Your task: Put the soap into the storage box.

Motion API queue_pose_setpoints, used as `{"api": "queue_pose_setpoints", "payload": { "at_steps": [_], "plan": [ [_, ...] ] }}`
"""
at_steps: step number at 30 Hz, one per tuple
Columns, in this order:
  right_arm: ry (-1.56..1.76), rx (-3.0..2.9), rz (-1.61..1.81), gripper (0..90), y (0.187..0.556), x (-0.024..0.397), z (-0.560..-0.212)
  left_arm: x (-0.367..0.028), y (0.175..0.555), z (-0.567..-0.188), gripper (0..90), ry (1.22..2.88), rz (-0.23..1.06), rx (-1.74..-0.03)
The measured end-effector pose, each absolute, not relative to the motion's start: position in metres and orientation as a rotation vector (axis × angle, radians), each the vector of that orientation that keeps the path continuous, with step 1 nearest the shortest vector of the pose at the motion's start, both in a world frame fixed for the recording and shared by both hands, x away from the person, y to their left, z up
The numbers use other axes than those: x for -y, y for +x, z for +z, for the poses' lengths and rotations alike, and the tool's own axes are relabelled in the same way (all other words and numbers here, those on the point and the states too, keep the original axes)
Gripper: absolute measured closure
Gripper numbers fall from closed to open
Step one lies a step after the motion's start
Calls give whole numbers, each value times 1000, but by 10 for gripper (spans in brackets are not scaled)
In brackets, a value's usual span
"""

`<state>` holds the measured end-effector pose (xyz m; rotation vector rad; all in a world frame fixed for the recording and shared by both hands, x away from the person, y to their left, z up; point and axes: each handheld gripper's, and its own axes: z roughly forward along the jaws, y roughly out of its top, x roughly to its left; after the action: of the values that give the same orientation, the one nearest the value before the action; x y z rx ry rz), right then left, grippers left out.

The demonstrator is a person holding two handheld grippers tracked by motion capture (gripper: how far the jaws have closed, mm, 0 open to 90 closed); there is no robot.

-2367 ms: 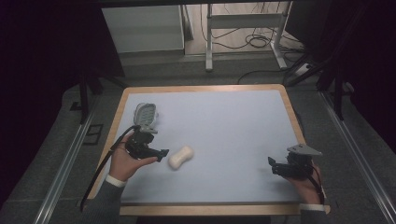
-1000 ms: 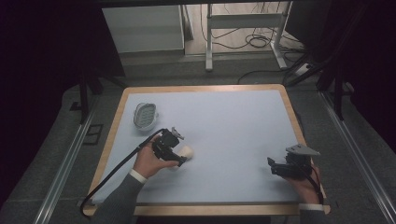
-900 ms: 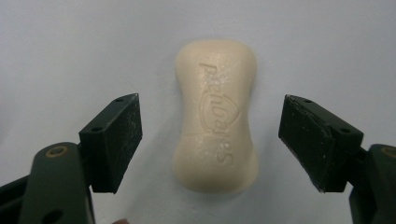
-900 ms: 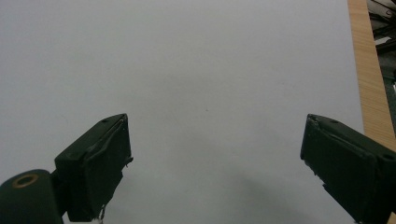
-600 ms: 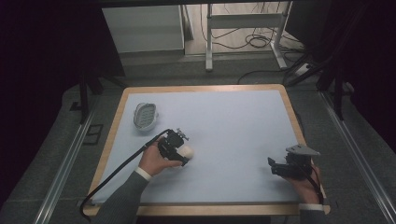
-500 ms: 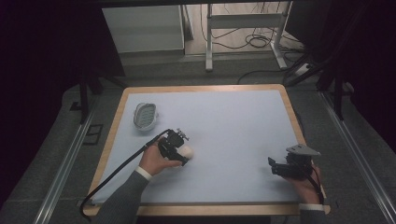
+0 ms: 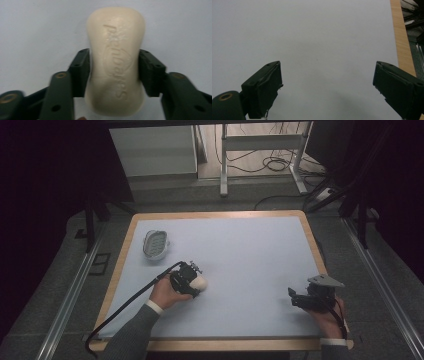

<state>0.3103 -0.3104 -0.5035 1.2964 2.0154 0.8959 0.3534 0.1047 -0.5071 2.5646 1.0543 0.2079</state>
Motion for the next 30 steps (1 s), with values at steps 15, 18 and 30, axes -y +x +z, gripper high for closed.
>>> {"api": "queue_pose_setpoints", "payload": {
  "at_steps": [15, 18, 30],
  "plan": [
    [1295, -2002, 895, 84, 310, 310, -502, -123, 355, -483, 494, 2487, 229, -1068],
    [1297, -2007, 894, 84, 310, 310, -503, -127, 357, -478, 494, 2462, 239, -1073],
    [1297, -2013, 885, 85, 311, 310, -505, -143, 365, -467, 494, 2414, 261, -1108]
  ]
}}
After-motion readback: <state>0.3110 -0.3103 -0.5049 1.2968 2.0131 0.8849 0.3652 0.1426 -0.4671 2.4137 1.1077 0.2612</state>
